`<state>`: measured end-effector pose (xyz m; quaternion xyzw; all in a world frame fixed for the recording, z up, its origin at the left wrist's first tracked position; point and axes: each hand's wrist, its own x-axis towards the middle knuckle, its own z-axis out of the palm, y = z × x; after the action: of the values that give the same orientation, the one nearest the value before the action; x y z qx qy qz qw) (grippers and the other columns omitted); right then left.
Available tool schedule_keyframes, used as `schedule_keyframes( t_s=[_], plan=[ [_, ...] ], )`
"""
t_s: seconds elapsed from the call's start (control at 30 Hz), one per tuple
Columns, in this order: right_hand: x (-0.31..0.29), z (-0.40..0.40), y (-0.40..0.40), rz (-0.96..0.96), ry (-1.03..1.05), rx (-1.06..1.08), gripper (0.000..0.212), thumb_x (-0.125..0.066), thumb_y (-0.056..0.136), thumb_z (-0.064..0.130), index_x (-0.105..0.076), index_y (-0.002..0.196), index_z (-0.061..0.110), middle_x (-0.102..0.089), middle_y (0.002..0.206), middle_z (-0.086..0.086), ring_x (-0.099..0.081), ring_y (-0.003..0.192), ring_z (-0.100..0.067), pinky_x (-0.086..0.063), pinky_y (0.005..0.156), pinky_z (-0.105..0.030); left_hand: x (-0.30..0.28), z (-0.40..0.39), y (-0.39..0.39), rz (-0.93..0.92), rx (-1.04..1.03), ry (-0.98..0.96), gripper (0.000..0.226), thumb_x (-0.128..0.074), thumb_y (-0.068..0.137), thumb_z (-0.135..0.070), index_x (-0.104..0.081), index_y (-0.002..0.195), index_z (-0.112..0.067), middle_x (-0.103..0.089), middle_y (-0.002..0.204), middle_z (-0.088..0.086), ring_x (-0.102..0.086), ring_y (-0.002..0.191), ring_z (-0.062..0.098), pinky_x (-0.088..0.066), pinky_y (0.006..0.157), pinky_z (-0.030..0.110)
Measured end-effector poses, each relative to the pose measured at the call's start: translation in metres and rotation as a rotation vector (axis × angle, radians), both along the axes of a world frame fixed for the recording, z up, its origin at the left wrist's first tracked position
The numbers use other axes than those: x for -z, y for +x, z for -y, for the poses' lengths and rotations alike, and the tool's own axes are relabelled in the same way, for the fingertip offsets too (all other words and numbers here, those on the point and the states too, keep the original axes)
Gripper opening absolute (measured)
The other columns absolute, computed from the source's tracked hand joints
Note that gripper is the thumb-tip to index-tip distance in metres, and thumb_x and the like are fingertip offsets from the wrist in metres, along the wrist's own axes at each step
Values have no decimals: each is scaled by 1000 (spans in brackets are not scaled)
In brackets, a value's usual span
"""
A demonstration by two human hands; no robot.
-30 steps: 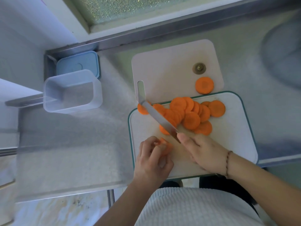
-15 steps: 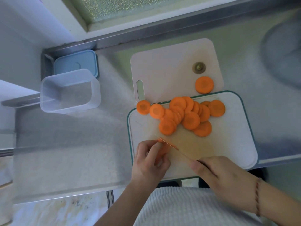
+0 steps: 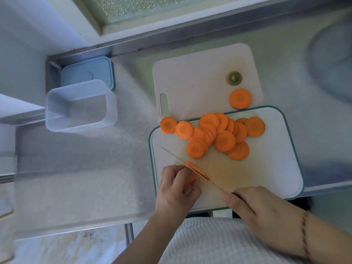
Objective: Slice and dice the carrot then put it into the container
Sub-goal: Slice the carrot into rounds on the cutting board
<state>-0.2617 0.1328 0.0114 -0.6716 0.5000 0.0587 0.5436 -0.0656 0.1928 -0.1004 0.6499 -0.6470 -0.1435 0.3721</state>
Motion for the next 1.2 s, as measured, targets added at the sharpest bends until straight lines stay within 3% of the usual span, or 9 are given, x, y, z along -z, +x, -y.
schedule_keyframes(
  t_s=[0.17, 0.37, 0.43, 0.67, 0.8, 0.9, 1.0, 1.13, 1.2],
  plan=[
    [11, 11, 12, 11, 60, -14, 58, -24, 81, 70, -37, 56, 18, -38, 46, 7, -37, 47, -9, -34, 52, -21, 4, 2, -1, 21, -15, -40, 49, -79, 61, 2, -58, 100, -17, -50, 103, -3, -58, 80, 19, -51, 65, 21],
    [42, 16, 30, 53, -47, -38, 70, -18, 85, 77, -44, 62, 16, -43, 52, 2, -42, 48, -9, -41, 53, -33, 5, 4, -1, 23, -1, -53, 59, -89, 57, 6, -58, 100, -18, -51, 101, -3, -55, 80, 16, -49, 70, 18],
    [40, 13, 29, 85, -47, -22, 65, -21, 89, 73, -39, 60, 18, -37, 51, 6, -36, 47, -7, -35, 50, -26, 5, 2, 0, 36, 15, -63, 59, -90, 57, 5, -58, 100, -17, -51, 101, -2, -56, 80, 17, -50, 69, 20],
    [25, 9, 8, 80, -28, -20, 58, -25, 85, 67, -42, 59, 18, -42, 50, 6, -41, 51, -8, -34, 53, -21, 3, 0, -4, 7, -51, 15, 62, -87, 52, 4, -55, 98, -21, -47, 102, -3, -53, 83, 10, -37, 69, 3],
    [23, -3, -14, -2, 4, 4, 73, -18, 77, 84, -49, 59, 20, -54, 54, 9, -48, 55, -7, -39, 59, -23, 6, -2, -1, 21, -29, -16, 58, -83, 56, 4, -57, 101, -20, -46, 103, -2, -52, 86, 13, -43, 67, 10],
    [29, 1, -4, -33, 6, -28, 64, -18, 79, 77, -43, 57, 21, -51, 50, 13, -45, 51, -8, -36, 53, -21, 8, 0, -3, 10, -56, -29, 41, -74, 65, -3, -57, 100, -18, -47, 102, -2, -54, 83, 16, -51, 61, 22],
    [41, 7, 16, 5, -13, -23, 66, -18, 80, 77, -41, 57, 20, -42, 46, 8, -41, 47, -7, -34, 51, -21, 7, 1, -4, 14, -52, -58, 35, -73, 69, -5, -58, 98, -18, -47, 101, -2, -57, 79, 19, -51, 59, 24],
    [60, 15, 41, 51, -136, -36, 75, -14, 87, 77, -61, 71, 21, -62, 59, 4, -60, 57, -6, -50, 59, -31, 8, -1, -4, 11, -15, -73, 41, -85, 68, -5, -57, 95, -17, -52, 101, 2, -56, 84, 15, -51, 68, 18],
    [59, 21, 48, 131, -104, -31, 60, -20, 91, 72, -61, 77, 31, -61, 60, 8, -61, 62, -4, -46, 59, -23, 9, -2, -3, 14, -28, -60, 42, -86, 67, -5, -56, 94, -17, -56, 98, 7, -56, 85, 15, -52, 66, 19]
  ],
)
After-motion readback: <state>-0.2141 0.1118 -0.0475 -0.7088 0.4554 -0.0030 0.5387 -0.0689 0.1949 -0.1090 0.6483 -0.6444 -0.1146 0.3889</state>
